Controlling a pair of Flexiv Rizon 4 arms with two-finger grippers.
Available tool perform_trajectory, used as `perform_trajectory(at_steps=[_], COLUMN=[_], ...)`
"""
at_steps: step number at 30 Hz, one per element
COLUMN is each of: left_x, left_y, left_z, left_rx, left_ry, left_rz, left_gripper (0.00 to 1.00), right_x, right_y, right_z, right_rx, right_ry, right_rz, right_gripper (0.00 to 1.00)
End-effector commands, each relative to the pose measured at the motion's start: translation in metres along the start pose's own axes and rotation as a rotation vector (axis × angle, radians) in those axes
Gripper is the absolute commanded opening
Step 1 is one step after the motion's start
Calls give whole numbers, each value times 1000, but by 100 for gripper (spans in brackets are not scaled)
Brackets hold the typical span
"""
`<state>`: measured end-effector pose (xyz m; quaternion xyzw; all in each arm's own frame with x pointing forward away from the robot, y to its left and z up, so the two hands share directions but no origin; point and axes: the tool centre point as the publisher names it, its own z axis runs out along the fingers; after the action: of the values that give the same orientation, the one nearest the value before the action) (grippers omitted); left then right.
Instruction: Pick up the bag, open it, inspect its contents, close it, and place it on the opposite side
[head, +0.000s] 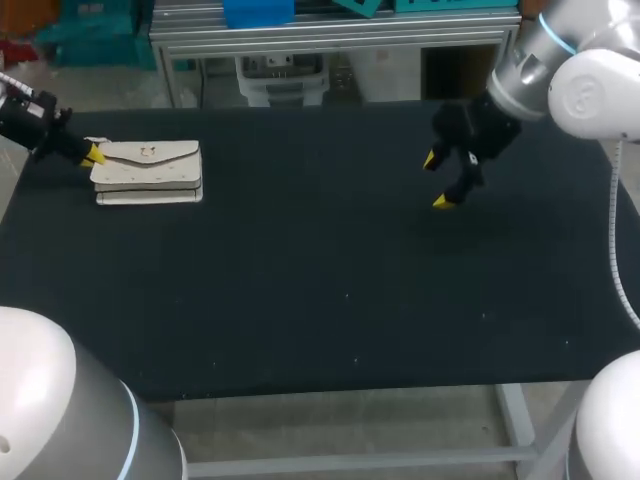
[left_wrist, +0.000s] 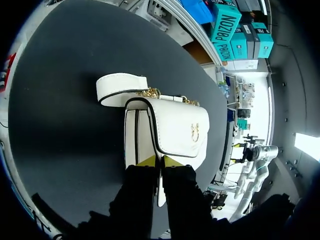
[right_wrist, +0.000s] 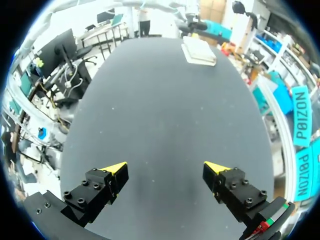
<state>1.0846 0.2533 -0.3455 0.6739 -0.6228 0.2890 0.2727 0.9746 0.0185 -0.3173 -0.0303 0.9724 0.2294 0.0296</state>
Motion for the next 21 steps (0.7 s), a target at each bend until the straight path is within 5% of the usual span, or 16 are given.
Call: perform_trajectory(at_steps=[1, 5, 21], left_x=[15, 33, 33], left_y=[6, 19, 19], left_z=[17, 35, 35], left_rx=[4, 17, 17], left_ry=[16, 20, 20], left_rz=[22, 21, 21], left_gripper=[0, 0, 0], right_x=[7, 8, 8], right_y=[0, 1, 1], right_z=[2, 3, 3], right_rx=[0, 3, 3], right_ry=[-26, -30, -30], right_rz=[-1, 5, 5], right_gripper=[100, 100, 100])
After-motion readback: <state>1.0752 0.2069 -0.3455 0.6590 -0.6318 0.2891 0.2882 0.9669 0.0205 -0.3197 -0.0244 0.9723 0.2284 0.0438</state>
